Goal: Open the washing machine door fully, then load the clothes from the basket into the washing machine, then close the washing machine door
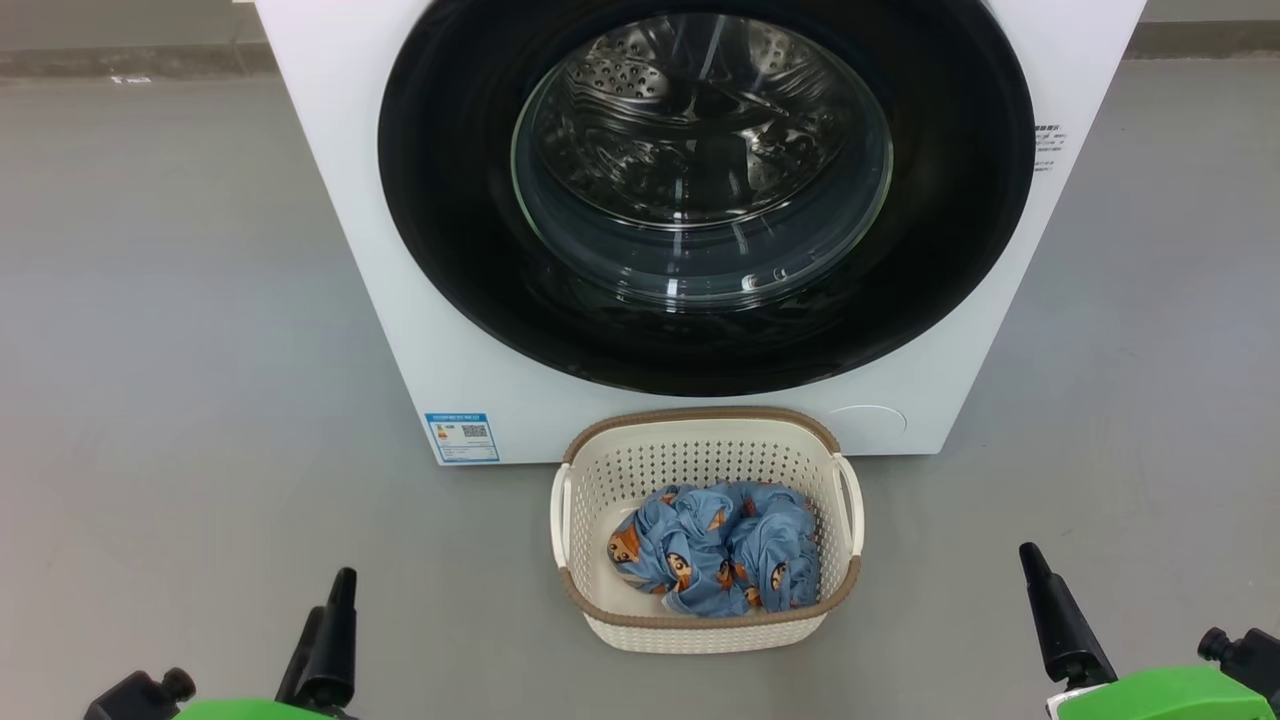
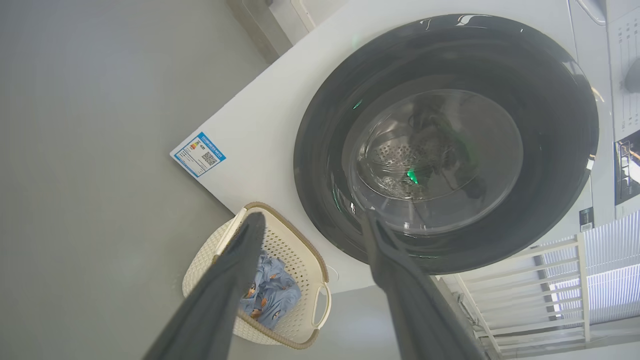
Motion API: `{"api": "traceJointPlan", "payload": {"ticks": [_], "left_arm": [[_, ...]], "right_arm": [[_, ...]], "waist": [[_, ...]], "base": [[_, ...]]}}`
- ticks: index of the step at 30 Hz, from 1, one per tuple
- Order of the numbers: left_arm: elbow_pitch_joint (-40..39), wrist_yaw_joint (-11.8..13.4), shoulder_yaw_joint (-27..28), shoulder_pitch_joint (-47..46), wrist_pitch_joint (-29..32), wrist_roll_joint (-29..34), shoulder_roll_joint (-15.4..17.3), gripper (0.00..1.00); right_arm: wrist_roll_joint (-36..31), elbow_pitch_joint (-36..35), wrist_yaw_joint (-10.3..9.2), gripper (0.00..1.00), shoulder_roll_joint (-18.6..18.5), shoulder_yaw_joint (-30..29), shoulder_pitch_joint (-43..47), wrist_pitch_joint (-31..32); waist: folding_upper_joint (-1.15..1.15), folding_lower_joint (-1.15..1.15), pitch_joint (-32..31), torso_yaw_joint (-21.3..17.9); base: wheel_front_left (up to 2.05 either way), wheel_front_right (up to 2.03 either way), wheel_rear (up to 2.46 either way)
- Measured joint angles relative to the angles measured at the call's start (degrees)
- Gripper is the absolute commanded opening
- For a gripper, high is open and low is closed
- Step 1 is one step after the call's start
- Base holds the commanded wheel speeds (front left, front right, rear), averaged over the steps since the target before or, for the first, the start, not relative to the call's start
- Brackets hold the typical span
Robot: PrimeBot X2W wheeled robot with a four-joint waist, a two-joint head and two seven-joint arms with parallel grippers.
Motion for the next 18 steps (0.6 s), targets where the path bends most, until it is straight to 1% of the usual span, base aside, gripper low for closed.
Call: {"api": "traceJointPlan", "payload": {"ticks": [3,18], "left_arm": [[-0.4,0.4,-0.2,0.0,-0.5,2.0,0.0,1.00],[-2.2,0.4,-2.0,0.2,-3.0,12.0,0.2,1.00]], "right_arm": [[-1.6,-0.1,0.00,1.00,-0.2,0.2,0.0,-0.4],[-10.0,-0.9,0.00,1.00,-2.1,2.1,0.0,-2.7]], "waist": [[0.00,0.00,0.1,0.0],[0.00,0.00,0.5,0.0]], "base": [[0.00,0.00,0.00],[0.00,0.00,0.00]]}}
